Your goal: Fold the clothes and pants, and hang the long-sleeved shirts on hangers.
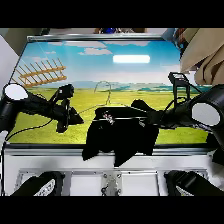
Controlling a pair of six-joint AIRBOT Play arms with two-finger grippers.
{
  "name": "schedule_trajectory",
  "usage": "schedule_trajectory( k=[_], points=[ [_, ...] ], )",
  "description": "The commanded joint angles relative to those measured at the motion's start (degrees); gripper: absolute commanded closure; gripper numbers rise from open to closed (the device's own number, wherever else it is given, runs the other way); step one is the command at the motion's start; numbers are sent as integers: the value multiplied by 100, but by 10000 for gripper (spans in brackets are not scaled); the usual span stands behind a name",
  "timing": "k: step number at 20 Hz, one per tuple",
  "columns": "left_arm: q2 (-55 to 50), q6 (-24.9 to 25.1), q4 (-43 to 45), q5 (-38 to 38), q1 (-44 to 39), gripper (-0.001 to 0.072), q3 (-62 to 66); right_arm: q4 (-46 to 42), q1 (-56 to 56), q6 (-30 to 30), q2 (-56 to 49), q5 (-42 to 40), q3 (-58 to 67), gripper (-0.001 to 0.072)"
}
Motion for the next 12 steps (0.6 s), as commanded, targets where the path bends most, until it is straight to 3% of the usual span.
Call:
schedule_trajectory(
  k=[1,12],
  points=[
    [-2,-66,50,153,-81,693,2,-92,4,-24,4,267,4,691],
    [-2,-210,-378,195,11,693,7,-149,9,-107,0,382,2,691]
  ],
)
